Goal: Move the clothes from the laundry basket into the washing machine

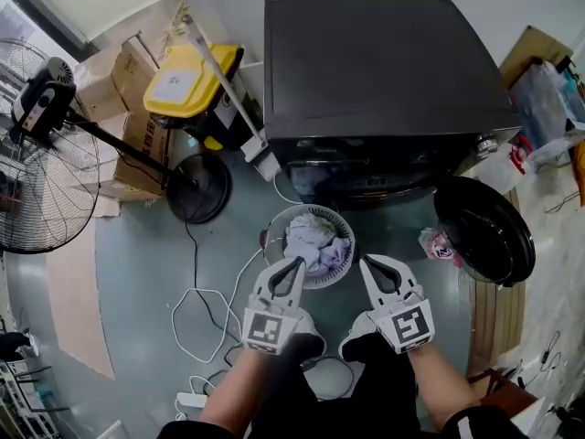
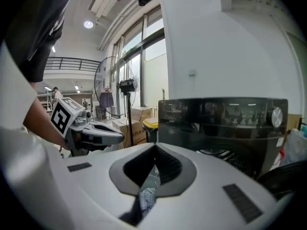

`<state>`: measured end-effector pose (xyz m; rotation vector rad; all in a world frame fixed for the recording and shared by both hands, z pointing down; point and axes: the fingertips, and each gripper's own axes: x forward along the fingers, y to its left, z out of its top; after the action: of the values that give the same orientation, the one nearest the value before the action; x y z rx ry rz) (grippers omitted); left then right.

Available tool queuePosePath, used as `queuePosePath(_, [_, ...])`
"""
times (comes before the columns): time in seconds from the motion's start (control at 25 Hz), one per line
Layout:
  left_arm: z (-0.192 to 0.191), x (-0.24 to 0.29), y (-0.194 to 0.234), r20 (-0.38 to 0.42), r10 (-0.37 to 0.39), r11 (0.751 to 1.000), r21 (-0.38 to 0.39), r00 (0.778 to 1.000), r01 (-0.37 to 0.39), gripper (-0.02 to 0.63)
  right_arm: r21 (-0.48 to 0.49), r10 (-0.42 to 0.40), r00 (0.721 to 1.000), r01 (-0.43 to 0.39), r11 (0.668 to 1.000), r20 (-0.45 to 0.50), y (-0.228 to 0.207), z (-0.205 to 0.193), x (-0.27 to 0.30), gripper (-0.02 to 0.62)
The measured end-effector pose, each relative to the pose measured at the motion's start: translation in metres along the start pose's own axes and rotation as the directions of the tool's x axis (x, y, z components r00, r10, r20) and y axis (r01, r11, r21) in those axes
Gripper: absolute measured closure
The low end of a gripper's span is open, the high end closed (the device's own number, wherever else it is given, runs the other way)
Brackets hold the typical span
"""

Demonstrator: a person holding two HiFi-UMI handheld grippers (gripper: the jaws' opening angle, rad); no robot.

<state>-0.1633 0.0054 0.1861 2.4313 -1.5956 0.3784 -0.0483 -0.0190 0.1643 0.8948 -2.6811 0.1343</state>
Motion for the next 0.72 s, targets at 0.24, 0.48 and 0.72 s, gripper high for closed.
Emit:
queuePosePath(0.24, [-0.122,0.049,0.03,0.014,0.049,0.999,-0.006,0.999,-0.049,0.6,-0.011,0.028,1.0,-0.028,1.0,-0.011,-0.002,-0.123,0.065,0.589])
queuePosePath(0.48, [-0.246,0.092,0.05,0.014,0.064,0.998,0.007,0.998,-0.064,0.6,-0.066,0.043,0.999,-0.043,0.997,0.003,-0.008,-0.231,0.128,0.589])
queuePosePath(0.72, [-0.317,0.123,0.057,0.029,0.069,0.997,0.022,0.997,-0.069,0.6,-0.075,0.081,0.996,-0.078,0.994,0.03,0.0,-0.294,0.17,0.589])
